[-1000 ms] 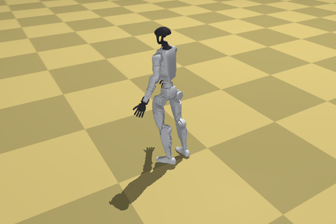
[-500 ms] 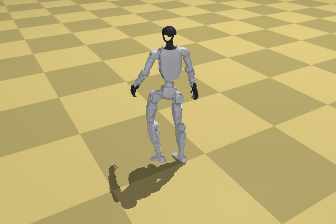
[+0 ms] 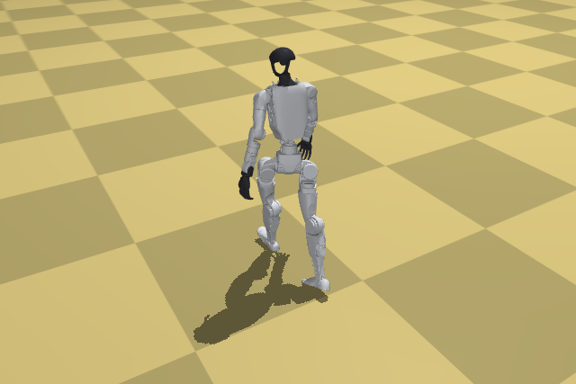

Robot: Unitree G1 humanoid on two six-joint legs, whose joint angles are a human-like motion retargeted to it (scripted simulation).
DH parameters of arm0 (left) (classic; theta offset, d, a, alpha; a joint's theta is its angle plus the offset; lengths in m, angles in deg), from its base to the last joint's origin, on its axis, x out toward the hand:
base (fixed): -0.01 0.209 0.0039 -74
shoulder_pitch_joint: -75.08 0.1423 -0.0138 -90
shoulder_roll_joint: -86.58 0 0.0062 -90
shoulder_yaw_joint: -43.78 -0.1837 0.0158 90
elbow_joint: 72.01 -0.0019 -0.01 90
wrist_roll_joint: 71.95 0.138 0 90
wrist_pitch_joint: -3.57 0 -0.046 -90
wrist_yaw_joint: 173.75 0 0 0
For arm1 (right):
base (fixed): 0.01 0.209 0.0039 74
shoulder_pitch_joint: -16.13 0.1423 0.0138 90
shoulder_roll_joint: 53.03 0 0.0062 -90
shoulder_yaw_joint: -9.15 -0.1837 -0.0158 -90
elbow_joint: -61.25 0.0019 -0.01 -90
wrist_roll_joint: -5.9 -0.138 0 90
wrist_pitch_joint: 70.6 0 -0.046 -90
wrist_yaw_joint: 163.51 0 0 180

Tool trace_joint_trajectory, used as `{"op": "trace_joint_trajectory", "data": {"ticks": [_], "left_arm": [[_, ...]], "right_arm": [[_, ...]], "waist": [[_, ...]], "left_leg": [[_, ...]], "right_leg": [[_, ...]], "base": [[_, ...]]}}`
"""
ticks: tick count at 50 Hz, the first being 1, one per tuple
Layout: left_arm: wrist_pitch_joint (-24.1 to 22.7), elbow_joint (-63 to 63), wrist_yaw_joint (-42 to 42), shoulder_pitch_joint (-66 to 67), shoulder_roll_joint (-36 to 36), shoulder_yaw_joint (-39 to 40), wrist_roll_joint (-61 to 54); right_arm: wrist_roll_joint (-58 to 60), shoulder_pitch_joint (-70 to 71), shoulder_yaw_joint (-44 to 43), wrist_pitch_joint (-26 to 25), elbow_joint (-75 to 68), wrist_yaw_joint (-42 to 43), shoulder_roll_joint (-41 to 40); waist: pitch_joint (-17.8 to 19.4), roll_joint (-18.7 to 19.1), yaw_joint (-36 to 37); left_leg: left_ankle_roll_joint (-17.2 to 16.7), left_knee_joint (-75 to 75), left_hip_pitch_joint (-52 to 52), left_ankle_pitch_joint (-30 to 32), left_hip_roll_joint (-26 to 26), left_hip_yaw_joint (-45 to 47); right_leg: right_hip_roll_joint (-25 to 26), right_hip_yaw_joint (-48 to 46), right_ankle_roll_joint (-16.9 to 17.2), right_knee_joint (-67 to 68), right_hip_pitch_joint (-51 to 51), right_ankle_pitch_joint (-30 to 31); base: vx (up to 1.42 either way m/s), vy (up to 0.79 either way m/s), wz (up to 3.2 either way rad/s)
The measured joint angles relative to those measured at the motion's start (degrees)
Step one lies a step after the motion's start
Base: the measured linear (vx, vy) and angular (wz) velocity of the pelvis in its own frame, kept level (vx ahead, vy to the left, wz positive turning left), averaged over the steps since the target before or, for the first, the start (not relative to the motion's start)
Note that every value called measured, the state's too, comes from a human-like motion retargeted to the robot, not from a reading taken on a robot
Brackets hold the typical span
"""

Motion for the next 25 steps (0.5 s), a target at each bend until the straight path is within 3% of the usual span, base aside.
{"op": "trace_joint_trajectory", "data": {"ticks": [5, 8, 10, 12, 14, 15, 17, 21, 25], "left_arm": [[0.58, -4.91, -2.20, 0.72, -0.13, 0.72, 1.97], [1.16, -8.06, -3.34, -1.95, -0.44, -0.17, 5.65], [1.44, -9.18, -2.62, -4.67, -0.91, -1.31, 7.54], [1.86, -8.93, -0.99, -8.09, -1.97, -2.82, 8.20], [2.40, -7.50, 0.46, -12.85, -2.31, -4.50, 7.72], [2.71, -6.56, 1.03, -15.61, -2.41, -5.38, 7.20], [3.05, -4.13, 1.49, -21.40, -2.54, -7.13, 5.79], [3.39, 0.67, 1.12, -34.13, -2.66, -10.44, 2.61], [2.42, 5.10, 0.91, -45.37, -2.29, -12.66, -0.57]], "right_arm": [[-2.31, 1.06, 1.08, 1.15, 0.69, -0.27, -2.86], [-4.03, -0.95, 2.43, 2.16, 0.71, -1.85, -3.98], [-4.63, -3.28, 3.38, 2.54, 0.56, -2.52, -4.29], [-4.48, -6.40, 4.15, 2.57, 0.10, -2.39, -3.68], [-4.10, -9.21, 4.29, 2.30, -0.61, -1.95, -3.00], [-3.89, -10.50, 4.20, 2.07, -1.06, -1.72, -2.58], [-3.67, -13.03, 3.87, 1.42, -2.29, -1.31, -1.83], [-3.75, -17.05, 2.91, 0.01, -5.08, -1.10, -0.81], [-4.43, -19.91, 3.00, -0.75, -7.23, -1.49, -0.19]], "waist": [[-1.81, -1.27, -2.54], [-4.86, -0.56, -4.24], [-7.64, 0.59, -5.49], [-9.76, 1.71, -6.89], [-10.54, 3.06, -8.84], [-10.66, 3.62, -9.99], [-10.57, 4.51, -12.47], [-8.95, 5.03, -18.15], [-6.35, 4.58, -24.64]], "left_leg": [[-0.33, 0.00, 6.10, 2.08, 0.48, -5.01], [-0.40, 0.01, 9.53, 0.51, 2.57, -7.93], [0.81, 1.22, 10.16, -1.55, 3.29, -9.38], [2.72, 3.15, 10.84, -4.21, 1.60, -10.59], [2.53, 4.36, 12.75, -5.97, 1.98, -12.64], [2.50, 4.85, 13.72, -6.72, 1.95, -13.83], [2.59, 5.38, 15.79, -7.90, 1.66, -16.44], [3.15, 5.32, 20.51, -9.54, 0.05, -22.50], [4.07, 5.27, 25.69, -10.97, -2.02, -28.59]], "right_leg": [[6.52, 0.38, 0.00, 9.22, 2.26, 10.45], [10.36, -7.00, 0.00, 23.34, -4.66, 17.64], [8.84, -13.63, 0.00, 32.96, -12.58, 18.51], [2.55, -20.55, -2.45, 41.23, -19.99, 13.94], [-2.36, -29.81, -9.41, 45.43, -24.62, 7.68], [-4.42, -33.41, -12.11, 46.63, -26.44, 4.31], [-5.93, -36.67, -14.40, 45.64, -29.29, -0.62], [-5.72, -36.35, -13.10, 36.82, -33.76, -4.85], [-6.51, -35.30, -9.42, 19.91, -34.77, -1.13]], "base": [[0.81, -0.13, 0.42], [0.76, 0.03, 0.27], [0.58, 0.55, 0.08], [0.56, 0.65, 0.34], [0.60, 0.24, 0.84], [0.58, 0.13, 1.11], [0.56, 0.10, 1.25], [0.53, 0.03, 1.40], [0.54, -0.04, 1.43]]}}
